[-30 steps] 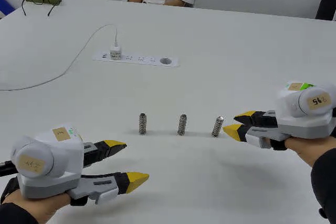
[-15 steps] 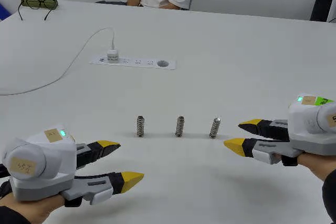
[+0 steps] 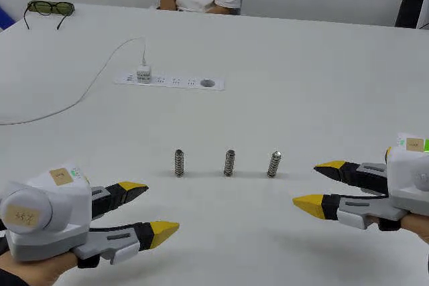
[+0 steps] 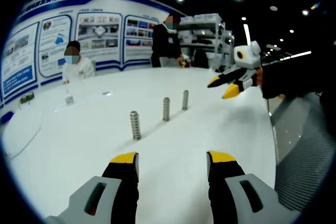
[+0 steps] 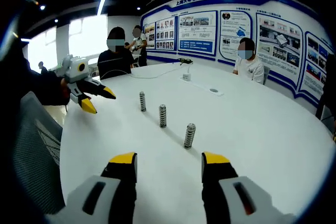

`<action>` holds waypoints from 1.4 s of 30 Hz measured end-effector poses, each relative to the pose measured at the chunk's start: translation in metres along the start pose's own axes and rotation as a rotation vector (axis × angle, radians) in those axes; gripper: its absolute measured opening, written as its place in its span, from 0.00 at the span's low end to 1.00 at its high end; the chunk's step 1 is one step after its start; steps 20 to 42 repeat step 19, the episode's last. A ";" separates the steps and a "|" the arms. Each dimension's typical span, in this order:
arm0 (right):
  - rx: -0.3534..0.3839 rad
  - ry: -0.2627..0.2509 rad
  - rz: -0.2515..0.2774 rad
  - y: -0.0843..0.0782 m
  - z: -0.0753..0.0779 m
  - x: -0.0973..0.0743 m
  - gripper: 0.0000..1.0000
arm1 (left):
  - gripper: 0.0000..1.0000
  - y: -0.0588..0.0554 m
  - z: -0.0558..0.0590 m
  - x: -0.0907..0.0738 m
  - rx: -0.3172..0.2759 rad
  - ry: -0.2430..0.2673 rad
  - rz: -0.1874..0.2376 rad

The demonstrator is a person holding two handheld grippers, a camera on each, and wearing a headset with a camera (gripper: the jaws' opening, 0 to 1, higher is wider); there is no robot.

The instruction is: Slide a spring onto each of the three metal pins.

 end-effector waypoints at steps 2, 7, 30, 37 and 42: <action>0.005 0.001 -0.002 -0.002 0.000 0.000 0.51 | 0.54 0.000 -0.001 -0.001 -0.004 0.004 -0.001; 0.016 0.003 0.000 -0.005 -0.001 -0.001 0.53 | 0.54 -0.001 -0.003 -0.002 -0.008 0.013 -0.003; 0.027 0.005 0.001 -0.008 -0.001 -0.002 0.53 | 0.55 -0.004 -0.004 -0.003 -0.020 0.025 -0.010; 0.027 0.005 0.001 -0.008 -0.001 -0.002 0.53 | 0.55 -0.004 -0.004 -0.003 -0.020 0.025 -0.010; 0.027 0.005 0.001 -0.008 -0.001 -0.002 0.53 | 0.55 -0.004 -0.004 -0.003 -0.020 0.025 -0.010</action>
Point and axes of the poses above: the centre of the closed fingertips' face, and the gripper's own axes: x roughly forward along the fingers, z roughly to its right, y roughly out of its top, the point moved 4 cm from there along -x, roughly backward along the fingers, and after that the axes turned 15 degrees about -x, right-handed, at the moved point
